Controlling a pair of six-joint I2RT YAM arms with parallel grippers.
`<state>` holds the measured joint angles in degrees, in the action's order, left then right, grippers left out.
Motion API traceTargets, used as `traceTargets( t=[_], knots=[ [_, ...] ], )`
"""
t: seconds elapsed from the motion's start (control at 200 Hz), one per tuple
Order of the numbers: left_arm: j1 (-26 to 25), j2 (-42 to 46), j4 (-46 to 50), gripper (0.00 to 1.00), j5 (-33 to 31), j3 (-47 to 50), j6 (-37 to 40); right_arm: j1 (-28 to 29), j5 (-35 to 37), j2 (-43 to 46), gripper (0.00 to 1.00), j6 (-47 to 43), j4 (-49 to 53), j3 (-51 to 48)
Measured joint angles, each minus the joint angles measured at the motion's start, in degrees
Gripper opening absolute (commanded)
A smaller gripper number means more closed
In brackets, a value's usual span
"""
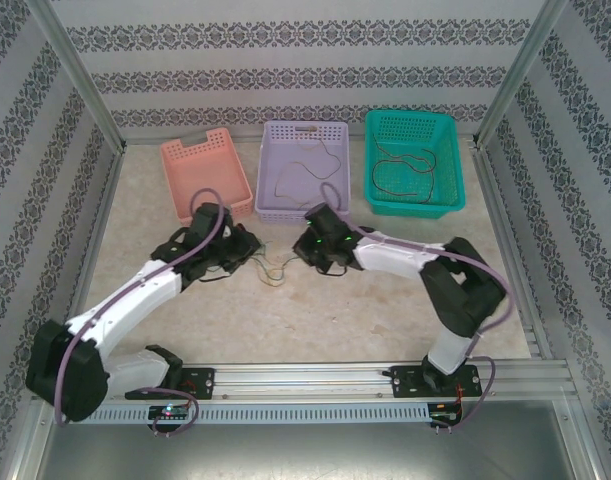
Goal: Untangle the cables
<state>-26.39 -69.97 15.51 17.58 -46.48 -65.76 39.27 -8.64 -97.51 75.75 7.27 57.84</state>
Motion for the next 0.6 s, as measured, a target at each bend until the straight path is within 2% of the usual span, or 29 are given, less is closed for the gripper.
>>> traceTargets(
  t=[0.07, 0.11, 0.17, 0.285, 0.355, 0.425, 0.48, 0.6],
  knots=[
    [-1.8, -3.7, -1.1, 0.66, -0.1, -0.4, -0.9, -2.8, 1.8, 4.0, 0.0, -2.2, 1.8, -2.2],
    [-2.2, -5.0, -0.6, 0.7, -0.5, -0.9, -1.0, -4.3, 2.8, 6.0, 0.0, -3.3, 2.9, -3.3],
    [-2.3, -5.5, 1.6, 0.72, -2.4, -2.1, -0.3, -6.2, 3.9, 8.3, 0.0, -5.4, 4.8, -4.9],
    [-0.4, -1.8, 7.3, 0.71, -6.6, -5.0, 1.4, -9.3, 4.8, 9.7, 0.28, -10.4, 8.9, -5.8],
    [3.3, 2.7, 11.1, 0.7, -9.0, -5.8, 2.8, -9.7, 7.0, 9.7, 0.36, -15.1, 12.3, -5.1],
    [8.2, 7.3, 15.5, 0.68, -11.6, -6.3, 4.3, -6.9, 9.5, 9.7, 0.41, -21.3, 16.5, -1.9],
    [12.2, 10.0, 19.9, 0.68, -13.9, -6.7, 5.2, -2.7, 10.4, 9.2, 0.43, -27.0, 18.3, 2.8],
    [17.6, 13.1, 28.2, 0.67, -17.9, -6.8, 5.5, 7.3, 7.3, 3.6, 0.52, -38.3, 16.5, 15.9]
  ],
)
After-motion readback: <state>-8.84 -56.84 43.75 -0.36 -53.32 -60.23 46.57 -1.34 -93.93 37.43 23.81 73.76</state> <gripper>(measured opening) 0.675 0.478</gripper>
